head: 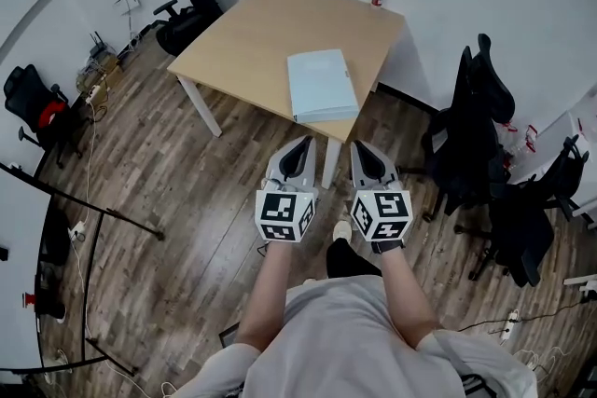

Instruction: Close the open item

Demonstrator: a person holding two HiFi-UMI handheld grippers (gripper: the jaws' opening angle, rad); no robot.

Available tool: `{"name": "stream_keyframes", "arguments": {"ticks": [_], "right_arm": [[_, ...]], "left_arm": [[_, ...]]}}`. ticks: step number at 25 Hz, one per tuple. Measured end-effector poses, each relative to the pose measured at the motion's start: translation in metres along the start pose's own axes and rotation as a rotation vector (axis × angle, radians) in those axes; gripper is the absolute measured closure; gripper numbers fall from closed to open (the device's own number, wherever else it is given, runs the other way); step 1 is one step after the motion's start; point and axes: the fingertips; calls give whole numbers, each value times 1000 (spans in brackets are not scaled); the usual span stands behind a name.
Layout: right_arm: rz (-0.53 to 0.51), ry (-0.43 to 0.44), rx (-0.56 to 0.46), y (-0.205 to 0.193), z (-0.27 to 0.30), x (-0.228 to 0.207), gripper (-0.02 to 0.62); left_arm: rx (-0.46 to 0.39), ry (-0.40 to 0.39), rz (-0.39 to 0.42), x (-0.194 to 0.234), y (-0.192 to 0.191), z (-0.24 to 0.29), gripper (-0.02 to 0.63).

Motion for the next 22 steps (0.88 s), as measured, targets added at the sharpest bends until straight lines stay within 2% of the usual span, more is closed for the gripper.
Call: {"name": "stream_keyframes", "arguments": {"ticks": [11,18,22], "right_arm": [[22,61,-50,56,93,-82,583],[84,131,-36,58,121,-115,583],[121,145,-4,42,133,-132,583]], "left_arm": [[-4,65,18,38,44,119,597],[31,96,19,44,49,168,597],[78,114,4,48,31,185,597]]}}
Point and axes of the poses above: the fingertips, and each gripper's own axes: z forward along the fingers, x to its left, y out of its top, and after that the axes turned 15 degrees about x, right-handed
